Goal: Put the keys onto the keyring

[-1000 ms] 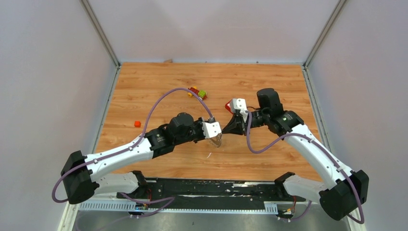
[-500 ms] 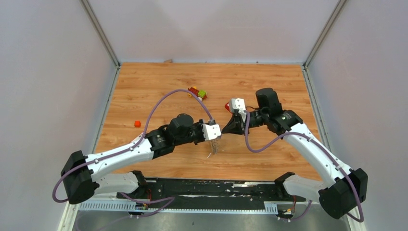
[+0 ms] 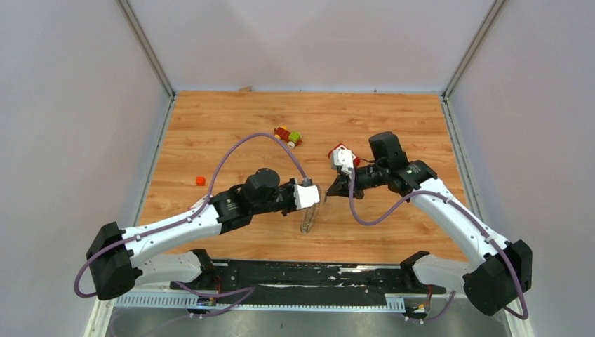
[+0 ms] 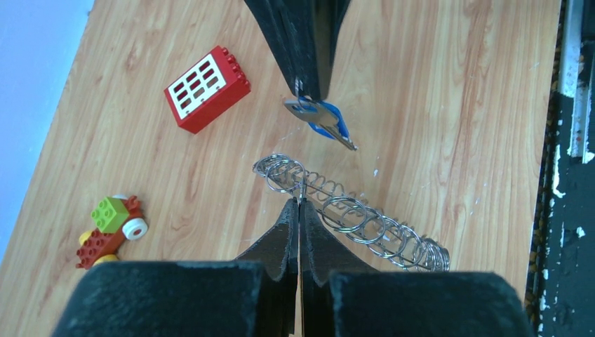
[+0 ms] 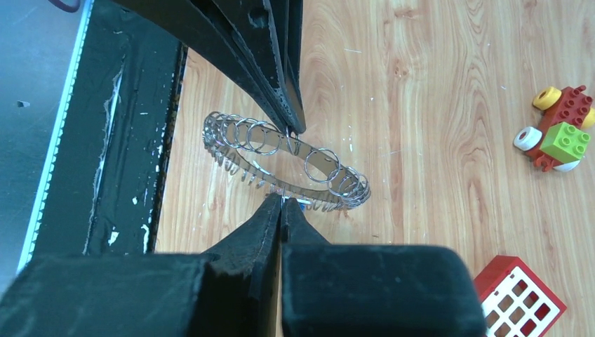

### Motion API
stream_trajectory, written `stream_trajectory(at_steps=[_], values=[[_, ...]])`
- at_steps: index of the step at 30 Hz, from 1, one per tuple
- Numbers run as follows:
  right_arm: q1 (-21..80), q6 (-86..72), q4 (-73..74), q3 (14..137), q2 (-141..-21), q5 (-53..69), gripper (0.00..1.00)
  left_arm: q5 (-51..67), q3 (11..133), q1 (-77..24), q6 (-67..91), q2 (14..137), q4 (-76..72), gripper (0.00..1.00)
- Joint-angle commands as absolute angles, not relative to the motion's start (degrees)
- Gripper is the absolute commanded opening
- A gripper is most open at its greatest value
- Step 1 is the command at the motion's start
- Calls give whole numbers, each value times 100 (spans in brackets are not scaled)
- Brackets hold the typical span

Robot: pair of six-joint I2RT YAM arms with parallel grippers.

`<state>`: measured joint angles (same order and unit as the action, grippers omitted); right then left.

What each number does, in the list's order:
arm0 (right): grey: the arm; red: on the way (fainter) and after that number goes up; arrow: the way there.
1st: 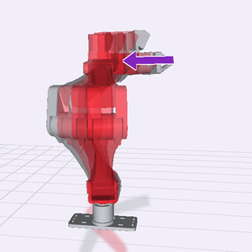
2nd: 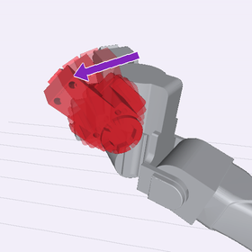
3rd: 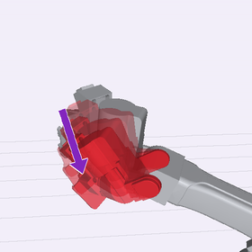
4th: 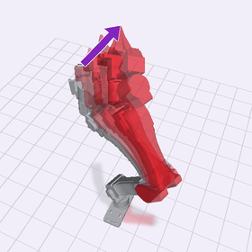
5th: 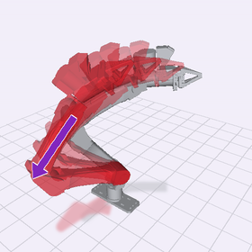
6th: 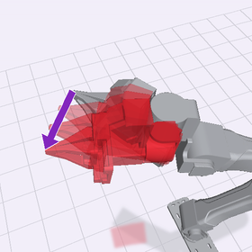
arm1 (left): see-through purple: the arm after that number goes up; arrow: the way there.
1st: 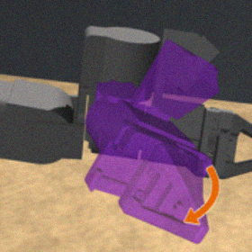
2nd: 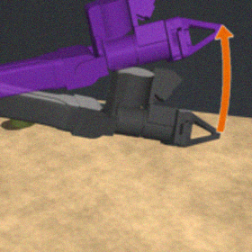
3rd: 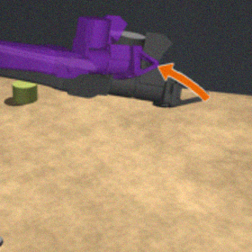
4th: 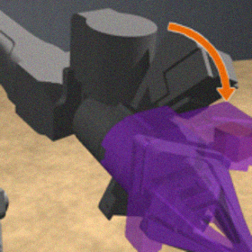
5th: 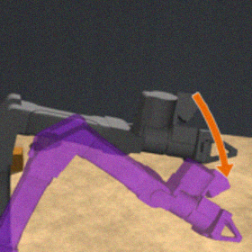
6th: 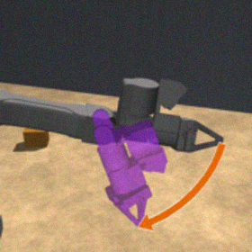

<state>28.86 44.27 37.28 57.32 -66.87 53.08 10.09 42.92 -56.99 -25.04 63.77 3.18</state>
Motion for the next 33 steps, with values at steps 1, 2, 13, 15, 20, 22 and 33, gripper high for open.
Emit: stream_trajectory(at_steps=[1, 2, 13, 15, 20, 22, 33], values=[[3021, 4465, 3270, 5503, -6614, 5147, 0, 1054, 4668, -5730, -2090, 6318, -22, 0], [3063, 4446, 3218, 5440, -6610, 5116, 0, 1030, 4686, -5730, -2026, 6333, -21, 0], [3357, 3912, 2529, 5230, -6567, 4917, 0, 1231, 4783, -5728, -1616, 6554, 119, 0], [3399, 3861, 2446, 5213, -6546, 4783, 0, 1310, 4773, -5730, -1611, 6560, 114, 0], [3450, 3889, 2387, 5148, -6504, 4719, 0, 1370, 4779, -5730, -1598, 6556, 119, 0], [3453, 3984, 2458, 5138, -6506, 4793, 0, 1344, 4781, -5730, -1584, 6563, 114, 0], [3468, 3842, 2435, 5203, -6564, 4893, 0, 1327, 4751, -5730, -1540, 6619, 45, 0]])
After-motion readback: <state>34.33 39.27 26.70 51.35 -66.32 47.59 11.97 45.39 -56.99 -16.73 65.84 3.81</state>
